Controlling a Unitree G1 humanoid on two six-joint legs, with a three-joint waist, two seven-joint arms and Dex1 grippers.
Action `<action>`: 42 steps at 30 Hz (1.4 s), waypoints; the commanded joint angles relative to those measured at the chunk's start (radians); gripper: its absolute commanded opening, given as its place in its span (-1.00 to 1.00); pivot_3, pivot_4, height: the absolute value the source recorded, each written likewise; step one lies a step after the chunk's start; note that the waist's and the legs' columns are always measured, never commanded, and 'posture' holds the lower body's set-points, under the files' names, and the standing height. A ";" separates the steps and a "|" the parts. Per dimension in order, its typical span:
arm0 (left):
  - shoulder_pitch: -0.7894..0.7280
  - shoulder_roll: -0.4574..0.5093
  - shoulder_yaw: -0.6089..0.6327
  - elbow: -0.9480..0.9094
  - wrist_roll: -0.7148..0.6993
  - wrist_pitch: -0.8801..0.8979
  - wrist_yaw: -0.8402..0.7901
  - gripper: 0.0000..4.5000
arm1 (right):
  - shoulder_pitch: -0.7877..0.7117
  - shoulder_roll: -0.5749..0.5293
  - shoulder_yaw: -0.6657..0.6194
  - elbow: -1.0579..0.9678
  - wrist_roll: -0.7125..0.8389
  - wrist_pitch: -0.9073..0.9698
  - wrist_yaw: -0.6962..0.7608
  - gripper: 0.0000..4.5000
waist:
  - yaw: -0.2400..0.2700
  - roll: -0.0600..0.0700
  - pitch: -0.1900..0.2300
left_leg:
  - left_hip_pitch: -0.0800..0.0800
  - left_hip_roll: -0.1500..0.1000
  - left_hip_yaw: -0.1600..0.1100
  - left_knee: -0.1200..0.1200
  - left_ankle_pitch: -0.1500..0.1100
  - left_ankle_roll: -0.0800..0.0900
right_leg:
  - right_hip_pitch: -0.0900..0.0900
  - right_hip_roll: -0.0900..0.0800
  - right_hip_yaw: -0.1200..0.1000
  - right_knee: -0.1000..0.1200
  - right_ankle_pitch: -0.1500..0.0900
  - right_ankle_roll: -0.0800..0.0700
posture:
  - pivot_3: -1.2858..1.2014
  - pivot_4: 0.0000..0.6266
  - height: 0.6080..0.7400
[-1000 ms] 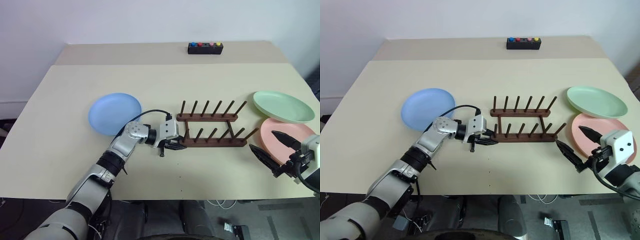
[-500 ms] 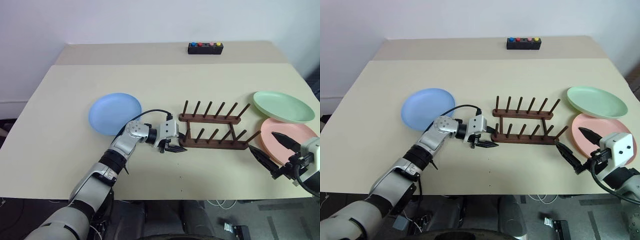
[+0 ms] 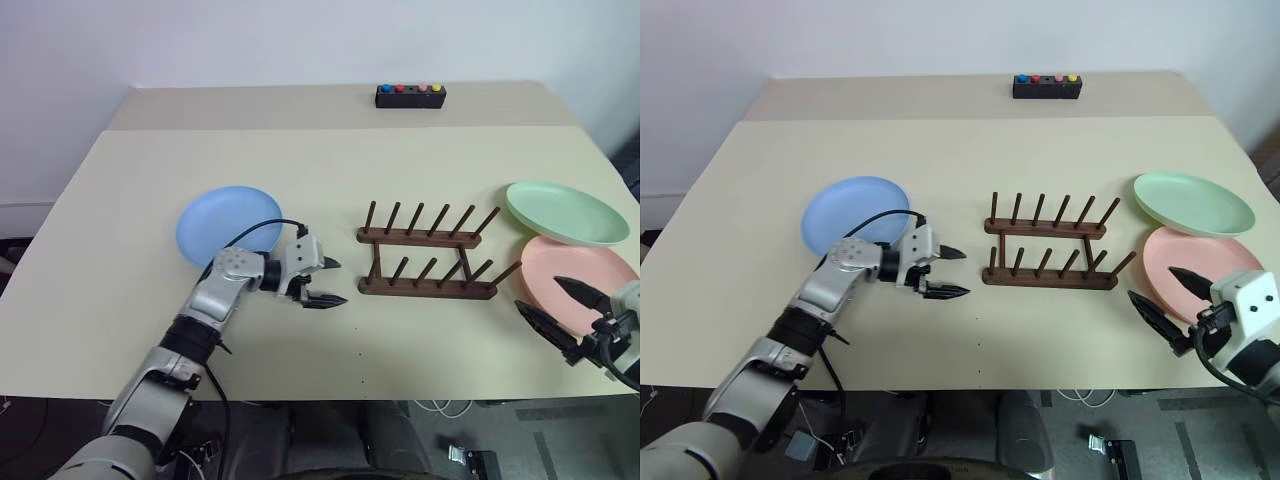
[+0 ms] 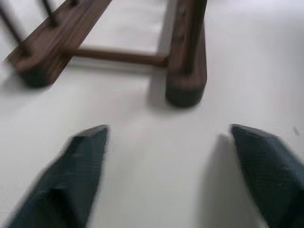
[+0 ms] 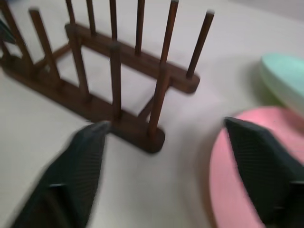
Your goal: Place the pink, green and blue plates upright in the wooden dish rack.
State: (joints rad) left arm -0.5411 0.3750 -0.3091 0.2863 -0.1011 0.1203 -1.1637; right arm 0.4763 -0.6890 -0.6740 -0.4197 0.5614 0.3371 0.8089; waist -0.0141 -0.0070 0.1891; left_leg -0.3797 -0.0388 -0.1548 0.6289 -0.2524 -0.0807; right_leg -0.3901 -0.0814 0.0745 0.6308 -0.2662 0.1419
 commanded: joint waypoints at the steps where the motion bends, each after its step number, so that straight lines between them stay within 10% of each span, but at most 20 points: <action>1: 0.064 0.029 0.000 -0.149 -0.054 0.049 -0.040 -0.05 | 0.030 -0.016 0.005 -0.042 -0.002 0.009 0.029 -0.02 | 0.000 0.000 0.000 | 0.000 0.000 0.000 0.000 0.000 0.000 | 0.000 0.000 0.000 0.000 0.000 0.000 | 0.03 -0.52 1.00; 5: 0.096 0.018 -0.043 -0.229 -0.056 0.101 -0.040 -0.98 | 0.029 -0.033 0.107 -0.046 -0.092 0.024 -0.002 -0.93 | 0.004 0.000 0.000 | 0.000 0.000 0.000 0.002 0.000 0.000 | 0.001 0.000 0.000 0.000 0.000 -0.001 | 0.03 -0.52 1.00; 42: -0.064 -0.200 -0.083 0.129 0.143 -0.063 0.368 -0.99 | -0.455 0.003 0.488 0.295 -0.438 -0.038 -0.209 -0.97 | 0.000 -0.001 0.000 | 0.003 0.000 0.000 0.002 0.000 0.000 | 0.003 0.000 0.000 0.000 0.001 0.000 | 0.03 -0.52 1.00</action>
State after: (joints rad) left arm -0.5959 0.1763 -0.4116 0.3827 0.0169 0.0663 -0.8229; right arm 0.0353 -0.6860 -0.1852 -0.1357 0.1326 0.3179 0.6037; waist -0.0143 -0.0084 0.1890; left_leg -0.3770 -0.0390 -0.1545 0.6308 -0.2523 -0.0808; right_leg -0.3874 -0.0814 0.0745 0.6309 -0.2656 0.1416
